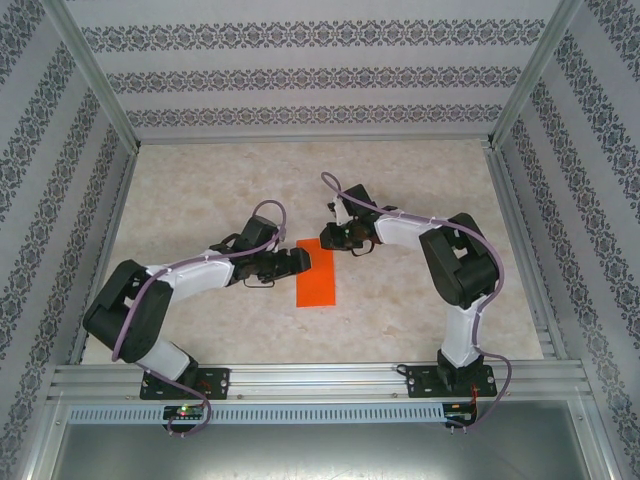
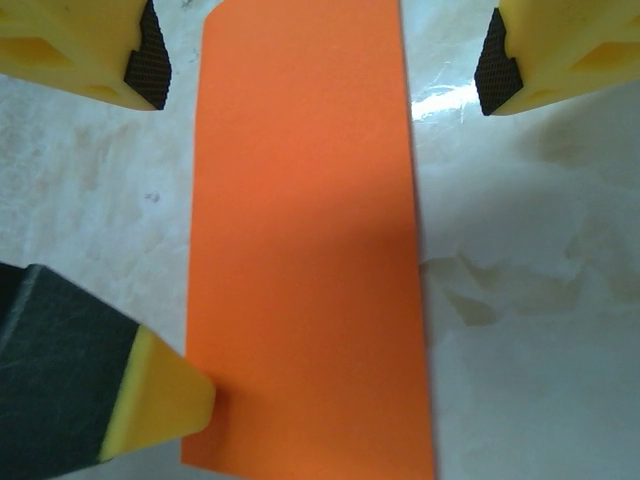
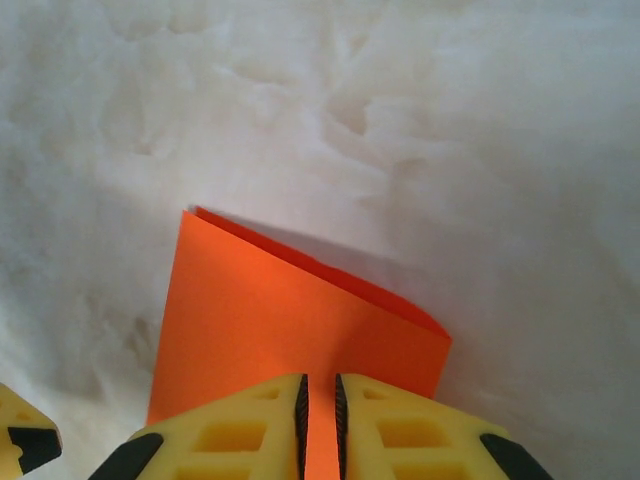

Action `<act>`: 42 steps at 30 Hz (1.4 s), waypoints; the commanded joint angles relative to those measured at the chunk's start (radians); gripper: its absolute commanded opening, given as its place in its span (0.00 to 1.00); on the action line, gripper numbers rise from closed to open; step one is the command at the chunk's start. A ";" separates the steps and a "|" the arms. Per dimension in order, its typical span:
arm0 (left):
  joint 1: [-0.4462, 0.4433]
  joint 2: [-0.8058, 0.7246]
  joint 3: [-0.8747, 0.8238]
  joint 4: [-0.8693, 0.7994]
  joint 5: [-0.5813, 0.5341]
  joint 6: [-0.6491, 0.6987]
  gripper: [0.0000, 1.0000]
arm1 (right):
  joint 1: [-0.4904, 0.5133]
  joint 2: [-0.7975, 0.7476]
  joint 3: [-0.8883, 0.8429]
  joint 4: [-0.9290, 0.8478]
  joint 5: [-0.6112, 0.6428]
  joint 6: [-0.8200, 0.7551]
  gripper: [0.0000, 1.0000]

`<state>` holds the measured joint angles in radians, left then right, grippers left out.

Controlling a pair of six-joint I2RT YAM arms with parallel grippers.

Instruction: Fold a paper plane with a square sheet of paper (fold left side to right side)

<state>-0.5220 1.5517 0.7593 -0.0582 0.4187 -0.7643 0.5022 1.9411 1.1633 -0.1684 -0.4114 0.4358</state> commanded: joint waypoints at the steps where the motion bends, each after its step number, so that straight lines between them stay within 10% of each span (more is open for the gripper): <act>1: 0.008 0.028 0.030 0.023 0.026 -0.003 0.82 | 0.012 0.011 0.017 -0.023 0.046 -0.037 0.17; 42: -0.015 0.095 0.059 0.030 0.115 -0.035 0.52 | 0.013 0.056 0.004 -0.052 0.090 -0.098 0.07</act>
<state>-0.5301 1.6863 0.8234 -0.0147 0.5453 -0.7940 0.5022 1.9553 1.1587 -0.1898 -0.3408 0.3622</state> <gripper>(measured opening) 0.517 0.072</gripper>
